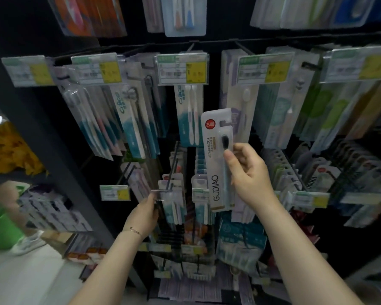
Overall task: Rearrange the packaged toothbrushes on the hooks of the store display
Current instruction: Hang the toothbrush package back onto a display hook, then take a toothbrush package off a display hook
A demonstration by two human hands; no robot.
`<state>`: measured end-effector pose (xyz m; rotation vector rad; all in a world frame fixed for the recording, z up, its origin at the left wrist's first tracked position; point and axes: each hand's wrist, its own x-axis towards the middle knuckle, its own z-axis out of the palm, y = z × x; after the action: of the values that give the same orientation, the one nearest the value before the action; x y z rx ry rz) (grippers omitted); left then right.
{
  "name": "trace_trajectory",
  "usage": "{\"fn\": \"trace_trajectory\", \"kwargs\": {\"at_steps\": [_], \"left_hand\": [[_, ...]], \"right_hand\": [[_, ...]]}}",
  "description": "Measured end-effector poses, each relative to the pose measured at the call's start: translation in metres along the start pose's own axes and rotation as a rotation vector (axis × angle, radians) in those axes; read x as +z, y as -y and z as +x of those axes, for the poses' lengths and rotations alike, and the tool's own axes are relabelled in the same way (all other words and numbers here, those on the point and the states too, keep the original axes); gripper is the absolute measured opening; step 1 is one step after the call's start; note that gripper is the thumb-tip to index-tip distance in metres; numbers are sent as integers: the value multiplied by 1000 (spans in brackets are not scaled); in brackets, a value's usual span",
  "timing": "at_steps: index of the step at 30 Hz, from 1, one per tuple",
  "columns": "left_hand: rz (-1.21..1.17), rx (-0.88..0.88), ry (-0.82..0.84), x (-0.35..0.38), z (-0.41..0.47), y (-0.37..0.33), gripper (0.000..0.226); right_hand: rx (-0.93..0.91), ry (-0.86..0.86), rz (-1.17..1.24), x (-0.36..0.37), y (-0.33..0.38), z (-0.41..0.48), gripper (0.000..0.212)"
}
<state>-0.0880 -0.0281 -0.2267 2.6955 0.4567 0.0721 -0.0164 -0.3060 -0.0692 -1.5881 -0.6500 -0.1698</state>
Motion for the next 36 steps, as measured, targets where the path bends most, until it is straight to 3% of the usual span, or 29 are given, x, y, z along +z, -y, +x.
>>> {"fn": "trace_trajectory", "kwargs": {"at_steps": [4, 8, 14, 22, 36], "left_hand": [[-30, -20, 28, 11, 9, 8, 51], [-45, -19, 38, 20, 14, 14, 35], [-463, -42, -6, 26, 16, 14, 24], [-754, -109, -83, 19, 22, 5, 24], [-995, -147, -30, 23, 19, 6, 15]], "right_hand": [[19, -57, -8, -8, -1, -5, 23], [49, -92, -42, -13, -5, -8, 31], [59, -111, -69, -9, -4, -10, 35], [66, -94, -81, 6, 0, -16, 5], [73, -98, -54, 26, 3, -16, 18]]}}
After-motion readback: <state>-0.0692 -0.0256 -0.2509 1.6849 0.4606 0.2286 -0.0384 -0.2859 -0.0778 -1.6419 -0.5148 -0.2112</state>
